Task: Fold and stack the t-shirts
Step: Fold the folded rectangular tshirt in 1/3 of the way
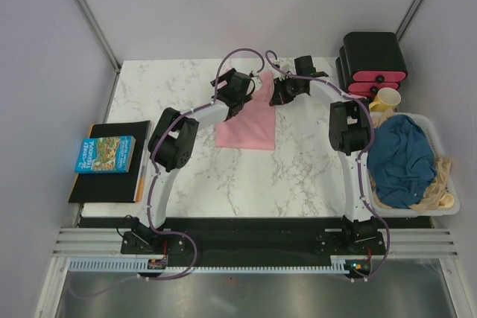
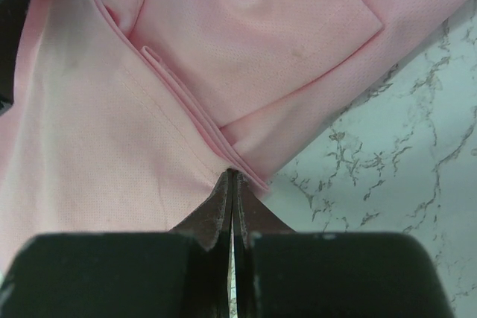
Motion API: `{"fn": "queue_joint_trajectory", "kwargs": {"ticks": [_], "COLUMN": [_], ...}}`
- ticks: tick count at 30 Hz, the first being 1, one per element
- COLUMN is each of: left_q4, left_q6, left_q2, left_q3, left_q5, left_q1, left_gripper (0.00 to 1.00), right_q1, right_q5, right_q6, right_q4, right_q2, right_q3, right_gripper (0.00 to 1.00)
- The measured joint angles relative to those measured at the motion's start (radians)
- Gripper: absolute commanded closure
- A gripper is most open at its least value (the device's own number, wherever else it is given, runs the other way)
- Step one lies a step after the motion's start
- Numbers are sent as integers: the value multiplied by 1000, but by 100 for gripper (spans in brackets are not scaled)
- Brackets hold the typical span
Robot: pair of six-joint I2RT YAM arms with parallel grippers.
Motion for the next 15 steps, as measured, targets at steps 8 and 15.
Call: {"fn": "queue_joint_trajectory", "kwargs": {"ticks": [8, 15], "left_q4": [60, 97], "left_q6": [11, 30], "left_q2": [-7, -87], "left_q3": [-5, -64], "left_q5": [-28, -31], "left_q1": [18, 61], "left_gripper": [0, 0], "right_q1": [2, 8], "right_q5": [6, 28], "right_q6": [-6, -16], "right_q4": [12, 13], "right_q2": [-10, -24], "right_q3": [-17, -32], "right_gripper": [100, 81]}}
